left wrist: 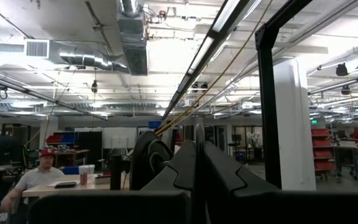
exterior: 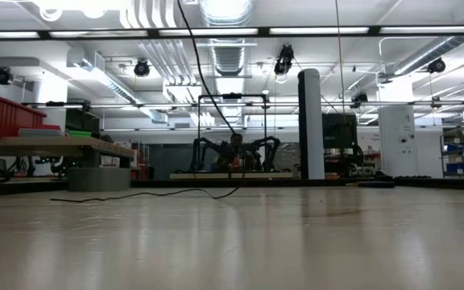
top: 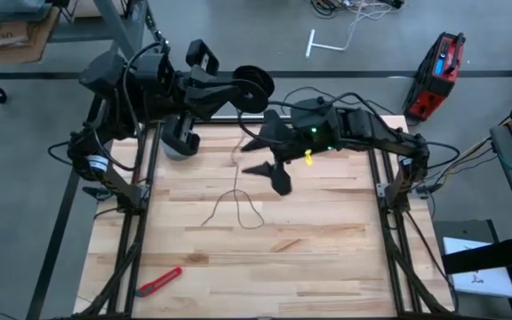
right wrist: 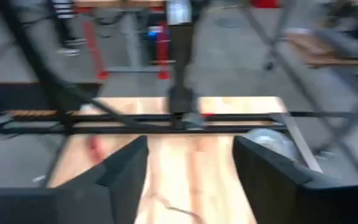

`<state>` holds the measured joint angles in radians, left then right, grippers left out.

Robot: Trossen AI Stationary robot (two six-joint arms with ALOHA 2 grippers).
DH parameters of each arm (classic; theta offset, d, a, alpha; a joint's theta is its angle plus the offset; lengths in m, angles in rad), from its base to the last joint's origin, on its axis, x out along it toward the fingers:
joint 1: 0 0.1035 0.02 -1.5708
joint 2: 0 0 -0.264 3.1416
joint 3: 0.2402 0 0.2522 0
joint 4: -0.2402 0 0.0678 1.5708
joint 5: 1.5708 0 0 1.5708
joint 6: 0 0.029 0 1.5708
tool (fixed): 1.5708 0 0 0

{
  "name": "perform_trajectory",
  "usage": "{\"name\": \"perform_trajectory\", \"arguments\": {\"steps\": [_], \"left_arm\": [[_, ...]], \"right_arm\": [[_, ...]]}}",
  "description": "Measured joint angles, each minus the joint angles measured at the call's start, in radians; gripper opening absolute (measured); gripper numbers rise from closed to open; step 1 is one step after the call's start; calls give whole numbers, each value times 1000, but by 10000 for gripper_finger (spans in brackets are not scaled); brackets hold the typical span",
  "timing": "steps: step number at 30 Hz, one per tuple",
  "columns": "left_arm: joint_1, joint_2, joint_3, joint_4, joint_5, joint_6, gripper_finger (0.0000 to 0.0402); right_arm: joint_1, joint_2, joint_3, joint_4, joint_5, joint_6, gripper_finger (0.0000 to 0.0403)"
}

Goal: Coil cords
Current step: Coil the black wire on the black spool

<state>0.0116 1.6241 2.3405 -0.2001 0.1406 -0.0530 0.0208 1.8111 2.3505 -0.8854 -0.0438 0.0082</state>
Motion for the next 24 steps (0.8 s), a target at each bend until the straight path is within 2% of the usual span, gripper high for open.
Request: {"name": "perform_trajectory", "arguments": {"steps": [2, 6, 10, 14, 18, 24], "left_arm": [[0, 0, 0, 1, 0, 2, 4], [0, -1, 0, 10, -1, 22, 4], [0, 7, 0, 50, 0, 7, 4], [-6, 9, 0, 55, 1, 4, 4], [-13, 16, 0, 60, 7, 3, 4], [-18, 19, 0, 61, 7, -5, 4]], "right_arm": [[1, 0, 0, 8, -81, 6, 259], [4, -1, -2, 11, -89, 22, 282], [-2, 17, -12, 62, -28, 26, 284], [-2, 43, -16, 88, -24, -4, 264], [5, 44, -17, 91, -20, -8, 205], [3, 36, -17, 107, 2, -36, 55]]}}
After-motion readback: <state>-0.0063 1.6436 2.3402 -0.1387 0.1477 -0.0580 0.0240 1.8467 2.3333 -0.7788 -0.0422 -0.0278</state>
